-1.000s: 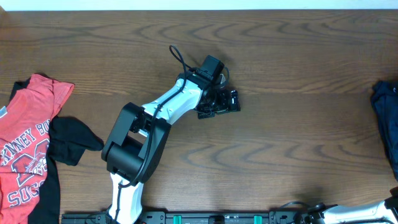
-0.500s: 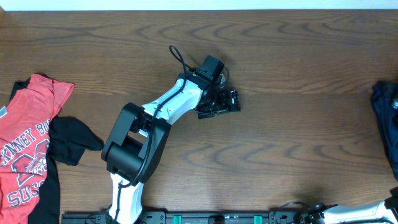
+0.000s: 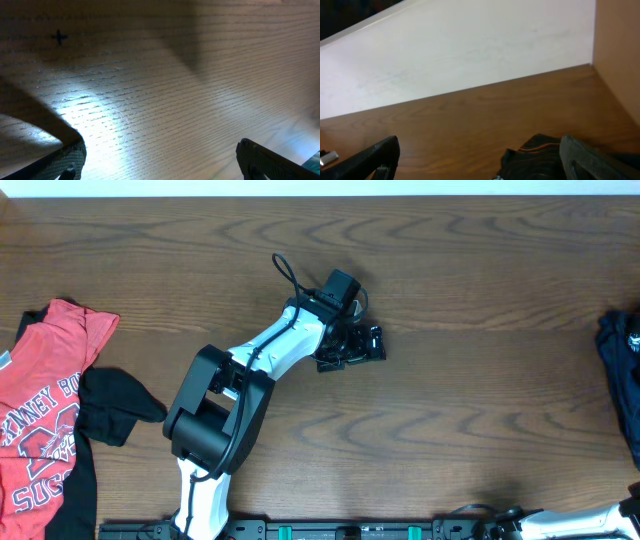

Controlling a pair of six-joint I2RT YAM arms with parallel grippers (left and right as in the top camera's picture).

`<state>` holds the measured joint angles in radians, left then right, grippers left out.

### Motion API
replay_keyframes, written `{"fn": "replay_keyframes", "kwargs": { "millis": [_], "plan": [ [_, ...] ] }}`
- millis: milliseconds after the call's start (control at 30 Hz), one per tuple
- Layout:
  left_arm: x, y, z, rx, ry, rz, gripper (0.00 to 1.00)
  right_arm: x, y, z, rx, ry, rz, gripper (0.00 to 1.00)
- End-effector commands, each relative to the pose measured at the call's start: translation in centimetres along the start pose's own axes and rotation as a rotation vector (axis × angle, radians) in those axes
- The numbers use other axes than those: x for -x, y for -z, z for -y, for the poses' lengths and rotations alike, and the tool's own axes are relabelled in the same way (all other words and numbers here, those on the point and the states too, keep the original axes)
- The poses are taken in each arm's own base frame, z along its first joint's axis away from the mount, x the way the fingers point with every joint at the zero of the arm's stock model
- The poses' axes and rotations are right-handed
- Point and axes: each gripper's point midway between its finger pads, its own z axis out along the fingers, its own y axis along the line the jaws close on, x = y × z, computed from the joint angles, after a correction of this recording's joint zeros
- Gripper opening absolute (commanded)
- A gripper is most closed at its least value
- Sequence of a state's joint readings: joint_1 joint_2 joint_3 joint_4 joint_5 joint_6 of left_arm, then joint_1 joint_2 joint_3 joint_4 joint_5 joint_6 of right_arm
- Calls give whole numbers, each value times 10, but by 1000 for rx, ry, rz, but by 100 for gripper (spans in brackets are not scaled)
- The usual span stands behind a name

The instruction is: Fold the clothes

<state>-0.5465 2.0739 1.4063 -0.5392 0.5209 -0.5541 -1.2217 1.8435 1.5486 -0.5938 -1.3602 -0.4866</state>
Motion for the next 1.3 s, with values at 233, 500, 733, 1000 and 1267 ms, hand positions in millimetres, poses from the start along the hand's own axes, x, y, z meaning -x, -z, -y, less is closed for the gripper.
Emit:
{"fn": "replay_keyframes", "kwargs": {
  "millis": [233, 500, 733, 1000, 1267],
  "plan": [
    [-4, -12, -13, 36, 27, -24, 98, -58, -94, 27, -480, -275, -342, 90],
    [-10, -11, -18, 53, 43, -48, 98, -75, -85, 35, -574, -348, -396, 96],
    [-10, -11, -18, 53, 44, -48, 98, -94, -49, 64, -646, -475, -400, 99],
    [-10, -11, -18, 53, 44, -47, 98, -120, -52, 77, -617, -541, -429, 88],
    [-10, -11, -18, 53, 44, -47, 98, -125, -58, 79, -599, -564, -429, 12]
  ]
}}
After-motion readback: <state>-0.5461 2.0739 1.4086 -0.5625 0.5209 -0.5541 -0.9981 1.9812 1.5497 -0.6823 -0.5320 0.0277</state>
